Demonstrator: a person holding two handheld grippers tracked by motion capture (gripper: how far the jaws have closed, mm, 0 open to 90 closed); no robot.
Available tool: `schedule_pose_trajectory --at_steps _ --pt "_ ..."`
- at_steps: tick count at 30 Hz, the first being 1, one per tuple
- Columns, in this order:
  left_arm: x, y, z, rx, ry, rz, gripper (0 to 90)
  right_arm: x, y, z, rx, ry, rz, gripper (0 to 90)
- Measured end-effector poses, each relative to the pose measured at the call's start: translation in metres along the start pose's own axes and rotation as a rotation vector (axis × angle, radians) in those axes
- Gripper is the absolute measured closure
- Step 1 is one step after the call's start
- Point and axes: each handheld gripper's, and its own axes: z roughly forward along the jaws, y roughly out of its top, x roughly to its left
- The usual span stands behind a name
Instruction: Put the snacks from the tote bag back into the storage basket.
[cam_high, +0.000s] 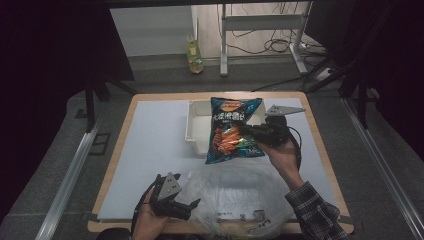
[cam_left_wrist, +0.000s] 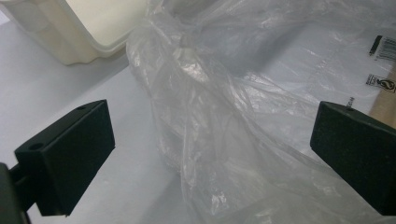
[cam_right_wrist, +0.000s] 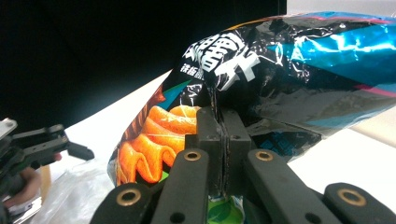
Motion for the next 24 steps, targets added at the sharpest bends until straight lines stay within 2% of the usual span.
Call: schedule_pose_trajectory --at_steps 6,14,20,24 --pt "0.000 0.000 0.001 0.006 -0.002 0.002 0.0 -0.008 0.004 0.010 -0.004 -0.020 -0.006 88.5" --pt "-0.001 0.000 0.002 0.006 -0.008 0.006 0.0 -0.020 0.006 0.019 -0.010 -0.038 0.013 88.5" --pt "-0.002 -0.001 0.004 0.032 -0.016 0.021 0.0 -0.026 0.009 0.027 -0.005 -0.048 0.020 88.5" --pt "-0.002 0.000 0.003 0.022 -0.016 0.021 0.0 -0.030 0.012 0.034 -0.006 -0.057 0.018 88.4"
